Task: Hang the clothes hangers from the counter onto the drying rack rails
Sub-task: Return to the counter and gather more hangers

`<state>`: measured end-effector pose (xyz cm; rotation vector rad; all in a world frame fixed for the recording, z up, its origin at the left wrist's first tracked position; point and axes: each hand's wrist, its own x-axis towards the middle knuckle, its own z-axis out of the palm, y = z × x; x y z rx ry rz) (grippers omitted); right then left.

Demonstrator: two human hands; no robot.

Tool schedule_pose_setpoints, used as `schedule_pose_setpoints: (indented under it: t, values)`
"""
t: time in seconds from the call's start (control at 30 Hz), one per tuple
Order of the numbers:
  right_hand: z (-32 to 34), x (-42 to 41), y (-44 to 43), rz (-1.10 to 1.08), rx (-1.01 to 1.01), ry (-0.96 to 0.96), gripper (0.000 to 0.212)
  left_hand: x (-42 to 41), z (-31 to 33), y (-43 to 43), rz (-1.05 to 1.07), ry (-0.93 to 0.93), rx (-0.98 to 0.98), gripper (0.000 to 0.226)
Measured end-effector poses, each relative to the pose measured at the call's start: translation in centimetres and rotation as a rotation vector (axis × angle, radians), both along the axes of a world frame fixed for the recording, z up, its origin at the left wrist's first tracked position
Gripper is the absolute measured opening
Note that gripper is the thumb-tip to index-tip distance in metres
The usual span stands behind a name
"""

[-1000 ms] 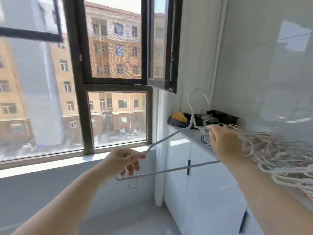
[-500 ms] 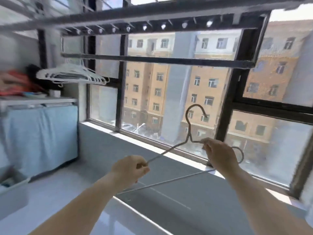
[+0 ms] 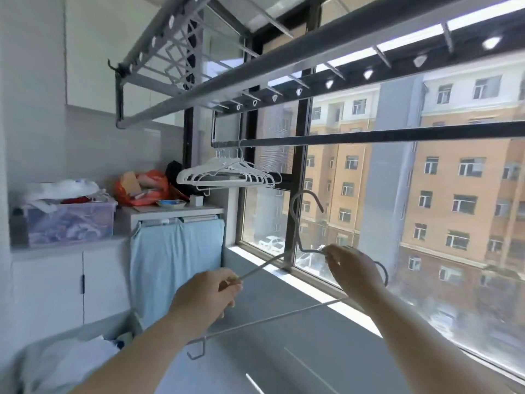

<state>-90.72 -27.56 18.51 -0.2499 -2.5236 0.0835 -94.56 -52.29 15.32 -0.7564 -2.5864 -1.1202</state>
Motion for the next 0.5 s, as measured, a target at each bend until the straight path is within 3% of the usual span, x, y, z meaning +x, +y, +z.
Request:
schedule_pose_setpoints:
  t: [0.37,0.5]
  values:
    - [4.2,-13.4,-1.3,0.037,-0.014,0.022,0.031,-13.1,4.1,-1.2,0.062,0.093,-0.030,0.015]
    - [5.6,-17.6,-1.8,0.009,0.025,0.059,0.031,-18.3,5.5,-1.5,0.062,0.152,-0.023,0.023]
